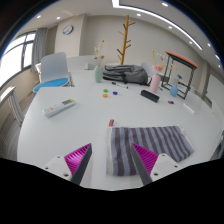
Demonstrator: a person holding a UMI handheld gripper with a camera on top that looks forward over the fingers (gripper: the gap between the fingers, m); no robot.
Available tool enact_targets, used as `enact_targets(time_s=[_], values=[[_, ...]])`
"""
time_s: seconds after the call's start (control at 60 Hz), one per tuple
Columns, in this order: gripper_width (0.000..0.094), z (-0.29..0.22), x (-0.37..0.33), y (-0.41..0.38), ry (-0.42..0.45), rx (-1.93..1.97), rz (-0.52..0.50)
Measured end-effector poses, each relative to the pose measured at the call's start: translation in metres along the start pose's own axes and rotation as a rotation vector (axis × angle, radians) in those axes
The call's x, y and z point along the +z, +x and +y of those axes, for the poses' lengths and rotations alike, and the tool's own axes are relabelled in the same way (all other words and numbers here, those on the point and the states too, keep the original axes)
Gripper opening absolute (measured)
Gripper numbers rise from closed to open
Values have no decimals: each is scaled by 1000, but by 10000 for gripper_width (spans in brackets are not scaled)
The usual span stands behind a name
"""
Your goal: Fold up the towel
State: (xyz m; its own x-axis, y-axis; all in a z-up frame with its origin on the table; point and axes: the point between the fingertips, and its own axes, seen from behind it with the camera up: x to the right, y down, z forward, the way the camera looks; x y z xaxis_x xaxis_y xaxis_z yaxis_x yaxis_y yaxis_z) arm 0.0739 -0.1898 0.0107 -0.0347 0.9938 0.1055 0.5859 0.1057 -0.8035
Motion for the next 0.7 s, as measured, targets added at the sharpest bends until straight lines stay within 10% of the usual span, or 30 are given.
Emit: enact_targets(time_s=[0.25, 0.3, 0.35, 0.7], values=[[685, 6, 44, 2, -35, 22, -30], [512, 7, 45, 0, -39, 20, -41], [30, 7, 44, 13, -44, -2, 7], [9, -54, -4, 20, -41, 137, -110]])
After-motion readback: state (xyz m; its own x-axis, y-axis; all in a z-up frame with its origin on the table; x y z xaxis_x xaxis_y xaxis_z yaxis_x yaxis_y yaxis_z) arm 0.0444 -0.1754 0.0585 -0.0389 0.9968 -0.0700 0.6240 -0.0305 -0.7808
